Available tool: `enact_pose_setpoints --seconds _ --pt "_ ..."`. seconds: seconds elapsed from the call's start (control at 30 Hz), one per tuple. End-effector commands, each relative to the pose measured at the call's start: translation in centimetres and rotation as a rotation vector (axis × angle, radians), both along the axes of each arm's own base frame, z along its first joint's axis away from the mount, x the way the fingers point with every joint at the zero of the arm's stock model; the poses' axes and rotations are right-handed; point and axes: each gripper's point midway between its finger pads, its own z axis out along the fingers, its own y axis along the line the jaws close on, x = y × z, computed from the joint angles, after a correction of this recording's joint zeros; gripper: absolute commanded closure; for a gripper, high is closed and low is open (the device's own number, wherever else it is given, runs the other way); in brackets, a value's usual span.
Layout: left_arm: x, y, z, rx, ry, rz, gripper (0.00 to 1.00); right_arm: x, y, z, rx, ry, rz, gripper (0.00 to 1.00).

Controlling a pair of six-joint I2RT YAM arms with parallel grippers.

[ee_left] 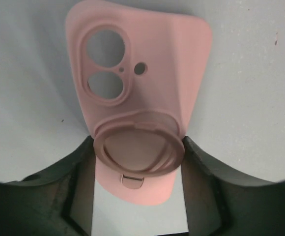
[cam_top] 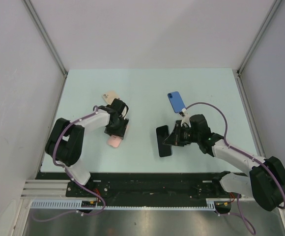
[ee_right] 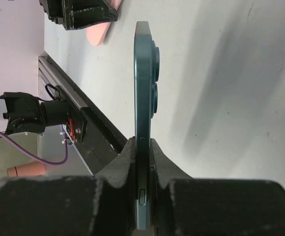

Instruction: Put the phone into the phone case

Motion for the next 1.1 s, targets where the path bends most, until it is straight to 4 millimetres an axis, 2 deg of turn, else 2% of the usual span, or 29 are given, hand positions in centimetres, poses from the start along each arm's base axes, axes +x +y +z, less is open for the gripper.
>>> enact_pose_setpoints --seconds 0.0,0.1,0.13,0.17,0.23,0.27,0.3,0.33,0.37,0.47,0.53,0.6,0.63,0.9,1.0,1.07 --pt "1.0 -1.7 2.2 -0.08 -0.063 -0.045 0.52 0.7 0.3 2.5 0.064 -0.075 0.012 1.0" --pt "0.3 -4.6 3.5 -0.248 -0.044 -0.065 0.53 0.7 0.1 2.2 0.055 -0.067 0.005 1.0" --pt "-0.7 -6.5 4.0 -0.361 -0.005 -0.095 0.53 0.6 0.1 2.1 0.06 -0.063 0.007 1.0" --pt "-0.5 -7.9 5.1 -0.45 -0.026 -0.096 0.53 0.6 0.2 2.1 0.066 -0.066 0.006 1.0" --pt "-1.9 -10.0 6.0 -0.597 0.011 -0.118 0.51 0.6 0.3 1.9 0.073 -0.048 0.0 1.0" --pt "-2.1 -12.0 7.6 -0.736 0.014 -0.134 0.51 0.7 0.4 1.8 0.08 -0.047 0.0 1.0" --pt "-2.4 -12.9 8.7 -0.811 0.014 -0.143 0.51 0.7 0.4 1.7 0.085 -0.042 -0.003 1.0" --pt "-3.3 -13.2 8.5 -0.858 0.036 -0.136 0.51 0.6 0.6 1.6 0.096 -0.025 -0.009 1.0" --pt "-3.2 -14.4 9.9 -0.95 0.03 -0.144 0.51 0.8 0.8 1.5 0.105 -0.021 -0.011 1.0" --pt "-4.1 -15.0 10.0 -1.011 0.044 -0.127 0.5 0.9 1.2 0.8 0.126 0.006 -0.024 1.0" --pt "-4.9 -14.9 8.7 -0.995 0.076 -0.109 0.49 0.8 1.4 0.1 0.13 0.027 -0.026 1.0" --pt "-5.5 -15.4 8.6 -1.039 0.096 -0.117 0.49 1.1 2.0 -0.4 0.145 0.047 -0.025 1.0" --pt "-6.2 -15.3 7.8 -1.043 0.118 -0.103 0.49 0.8 2.3 -0.5 0.149 0.053 -0.013 1.0" --pt "-7.2 -15.4 6.4 -1.053 0.142 -0.069 0.41 0.4 4.9 -1.7 0.19 0.086 0.026 1.0" --pt "-7.2 -15.0 5.6 -1.032 0.149 -0.03 0.36 0.1 5.6 -1.5 0.212 0.076 0.05 1.0" --pt "-7.2 -14.9 5.4 -1.024 0.151 -0.015 0.27 -0.1 6.0 -1.5 0.224 0.081 0.061 1.0"
